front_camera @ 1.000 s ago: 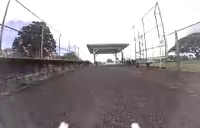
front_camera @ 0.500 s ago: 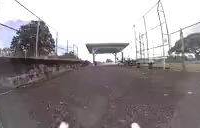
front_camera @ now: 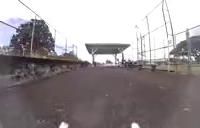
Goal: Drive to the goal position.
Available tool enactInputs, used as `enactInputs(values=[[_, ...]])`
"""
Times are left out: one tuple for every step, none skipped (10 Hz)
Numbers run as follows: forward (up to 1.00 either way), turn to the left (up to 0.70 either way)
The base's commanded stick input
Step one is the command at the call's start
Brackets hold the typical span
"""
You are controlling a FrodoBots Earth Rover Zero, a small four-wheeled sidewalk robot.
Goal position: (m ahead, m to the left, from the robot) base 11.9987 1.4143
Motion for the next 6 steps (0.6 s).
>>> enactInputs(values=[[1.00, 0.00], [1.00, 0.00], [1.00, 0.00], [1.00, 0.00], [1.00, 0.00], [1.00, 0.00]])
